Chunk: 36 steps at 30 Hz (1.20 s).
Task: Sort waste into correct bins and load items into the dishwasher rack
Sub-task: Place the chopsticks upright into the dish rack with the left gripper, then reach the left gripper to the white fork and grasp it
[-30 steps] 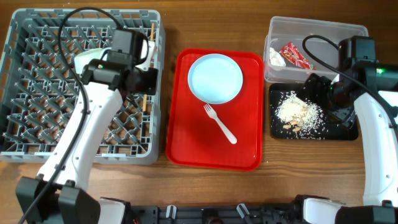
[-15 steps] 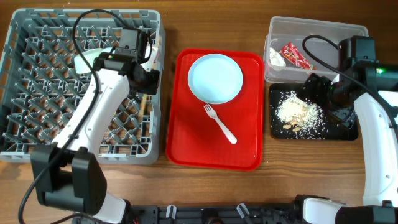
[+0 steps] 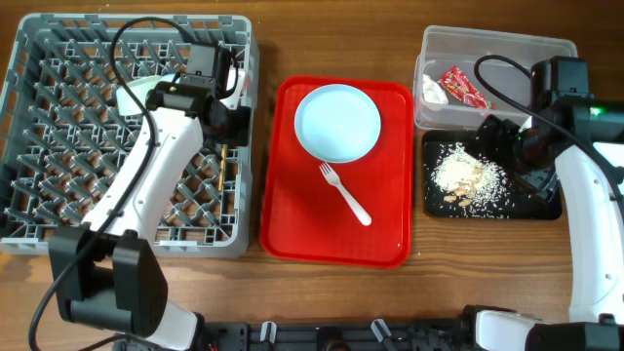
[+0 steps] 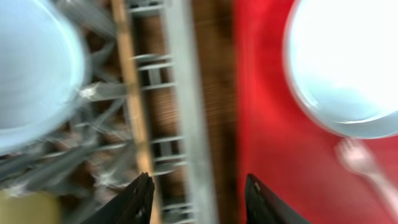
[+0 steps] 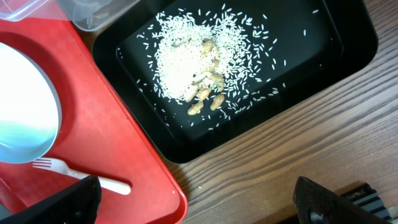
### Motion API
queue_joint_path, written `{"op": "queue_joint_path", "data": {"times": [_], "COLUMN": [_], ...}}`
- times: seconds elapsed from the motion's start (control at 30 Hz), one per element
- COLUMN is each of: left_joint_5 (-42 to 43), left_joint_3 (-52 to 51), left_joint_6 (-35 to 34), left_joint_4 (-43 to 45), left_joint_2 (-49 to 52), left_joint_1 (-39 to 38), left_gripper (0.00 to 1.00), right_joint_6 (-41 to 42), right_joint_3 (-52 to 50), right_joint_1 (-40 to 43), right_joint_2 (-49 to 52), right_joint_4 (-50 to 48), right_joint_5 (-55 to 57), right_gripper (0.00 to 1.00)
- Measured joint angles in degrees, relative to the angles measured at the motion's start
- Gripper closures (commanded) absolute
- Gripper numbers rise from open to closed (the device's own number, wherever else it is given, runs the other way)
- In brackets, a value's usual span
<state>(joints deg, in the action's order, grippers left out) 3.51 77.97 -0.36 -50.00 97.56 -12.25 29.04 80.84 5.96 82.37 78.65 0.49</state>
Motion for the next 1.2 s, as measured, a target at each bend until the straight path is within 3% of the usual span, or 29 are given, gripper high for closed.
{"op": "queue_joint_path", "data": {"times": [0.07,0.1,0.13,0.17,0.23,0.27,0.33,0.4,0.43,0.47,0.53,0.83,1.2], "left_joint_5": [2.93,4.63,5.97,7.45,8.74,9.31,9.92,10.01,9.81,8.79,6.05,-0.9,-5.6], "left_joint_3": [0.0,0.0,0.0,0.0,0.0,0.0,0.0,0.0,0.0,0.0,0.02,0.04,0.04], "left_joint_6": [-3.3,-6.14,-8.83,-12.31,-16.24,-18.58,-20.5,-22.69,-23.12,-25.05,-28.87,-42.32,-49.66], "left_joint_4": [0.9,1.33,1.6,1.81,2.89,3.78,5.09,5.92,6.08,6.12,5.88,5.88,6.45], "left_joint_2": [-0.07,-0.15,-0.22,-0.28,-0.28,-0.28,-0.28,-0.24,-0.17,0.02,0.96,9.44,16.15], "left_joint_1": [-1.01,-2.03,-3.19,-4.96,-7.98,-9.77,-12.68,-15.8,-17.16,-18.88,-22.03,-30.34,-32.11], "left_gripper": [0.55,0.51,0.4,0.39,0.27,0.28,0.5,0.58,0.52,0.39,0.36,0.35,0.34], "right_joint_6": [0.0,0.0,0.0,0.0,0.0,0.0,0.02,0.0,0.02,0.0,0.02,0.0,0.0], "right_joint_3": [0.0,0.0,-0.02,0.0,0.0,0.0,0.0,0.0,0.0,0.0,0.0,0.0,0.0], "right_joint_1": [0.0,0.0,0.0,0.0,0.0,0.0,0.0,0.0,0.0,0.0,0.0,0.0,0.0], "right_joint_2": [0.0,0.0,0.0,0.0,0.0,0.0,0.0,0.0,0.0,0.0,0.0,0.0,0.0], "right_joint_4": [0.0,0.0,0.0,0.0,-0.02,-0.02,-0.02,-0.04,-0.02,-0.04,-0.04,-0.02,-0.02], "right_joint_5": [0.0,0.0,0.0,0.0,0.0,0.0,0.0,0.0,0.0,0.0,-0.02,0.0,0.0], "right_gripper": [0.0,0.0,0.0,0.0,0.0,0.0,0.0,0.0,0.0,0.0,0.0,0.0,0.0]}}
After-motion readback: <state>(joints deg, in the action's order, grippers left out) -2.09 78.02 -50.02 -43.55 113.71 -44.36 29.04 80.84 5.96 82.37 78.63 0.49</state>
